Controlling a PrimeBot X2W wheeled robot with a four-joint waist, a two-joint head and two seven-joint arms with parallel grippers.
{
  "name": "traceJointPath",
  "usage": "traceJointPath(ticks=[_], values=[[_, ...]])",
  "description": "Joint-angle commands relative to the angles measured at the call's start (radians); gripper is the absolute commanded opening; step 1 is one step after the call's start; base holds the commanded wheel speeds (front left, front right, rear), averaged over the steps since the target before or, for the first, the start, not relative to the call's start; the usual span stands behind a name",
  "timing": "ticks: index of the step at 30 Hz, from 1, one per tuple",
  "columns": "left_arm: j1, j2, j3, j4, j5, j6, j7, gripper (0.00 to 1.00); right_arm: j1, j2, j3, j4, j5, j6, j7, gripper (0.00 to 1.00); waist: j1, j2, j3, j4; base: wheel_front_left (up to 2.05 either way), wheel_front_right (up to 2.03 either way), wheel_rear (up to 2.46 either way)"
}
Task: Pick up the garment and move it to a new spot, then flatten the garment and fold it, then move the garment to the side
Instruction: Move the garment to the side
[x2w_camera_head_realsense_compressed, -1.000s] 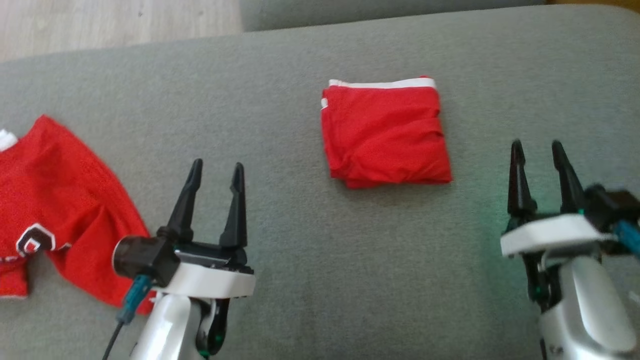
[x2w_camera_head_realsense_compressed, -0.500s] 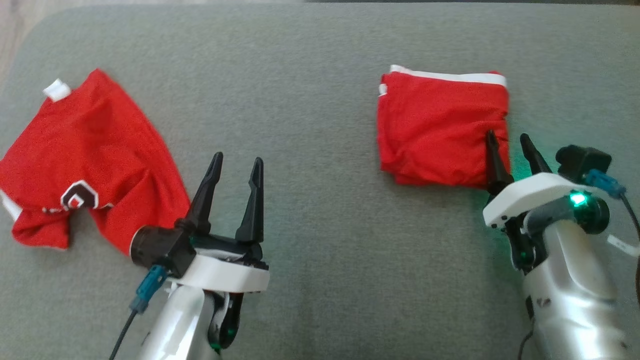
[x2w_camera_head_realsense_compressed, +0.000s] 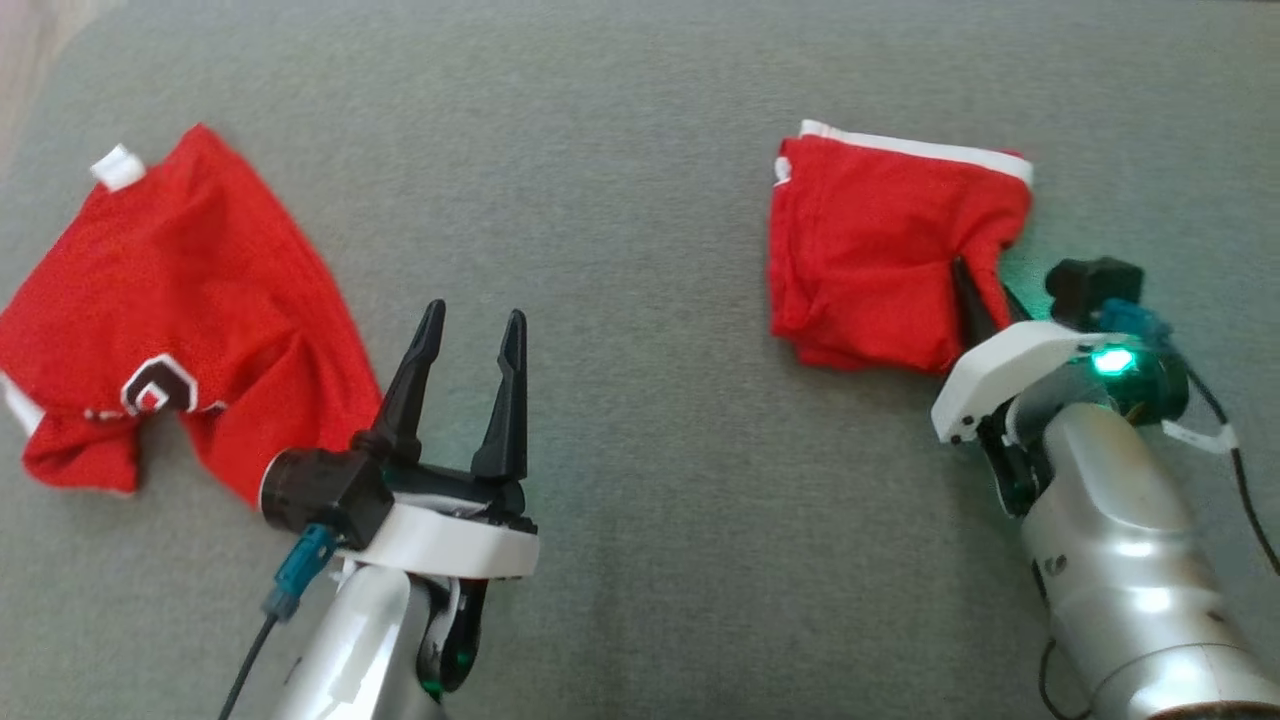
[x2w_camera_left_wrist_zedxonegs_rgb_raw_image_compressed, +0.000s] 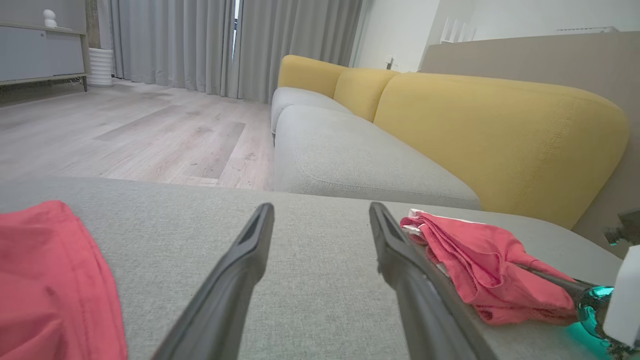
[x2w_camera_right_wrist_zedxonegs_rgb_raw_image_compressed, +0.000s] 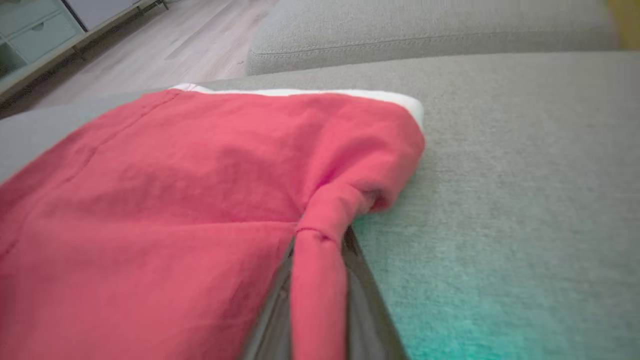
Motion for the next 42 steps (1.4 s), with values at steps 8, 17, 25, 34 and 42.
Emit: traceJointPath(ticks=[8,17,25,34,42], values=[[-0.027,0.004,0.040,-0.035,0.006,-0.004,-0.005,1.00,-0.032,-0.081,0.063,-0.023,-0.152,-0.001,-0.022,0.00,-0.0001,0.0000,-0.019,-0.080,0.00,0.00,0.00],[-0.053,0.004,0.025,-0.049,-0.007,-0.003,-0.005,1.00,-0.021,-0.400,0.208,-0.023,-0.081,-0.001,0.049,0.00,-0.0001,0.0000,0.015,-0.075,0.00,0.00,0.00],[-0.075,0.004,0.046,-0.051,-0.007,-0.008,-0.005,1.00,-0.027,-0.632,0.273,-0.041,0.003,-0.001,0.083,0.00,-0.0001,0.0000,0.059,-0.051,0.00,0.00,0.00],[-0.096,0.004,0.052,-0.049,-0.009,-0.013,-0.005,1.00,-0.066,-0.680,0.211,-0.014,-0.008,-0.001,0.093,0.00,-0.0001,0.0000,0.089,-0.030,0.00,0.00,0.00],[-0.090,0.004,0.067,-0.041,-0.006,-0.012,-0.005,1.00,-0.086,-0.617,0.105,0.014,-0.009,-0.001,0.066,1.00,-0.0001,0.0000,0.069,-0.044,0.00,0.00,0.00]])
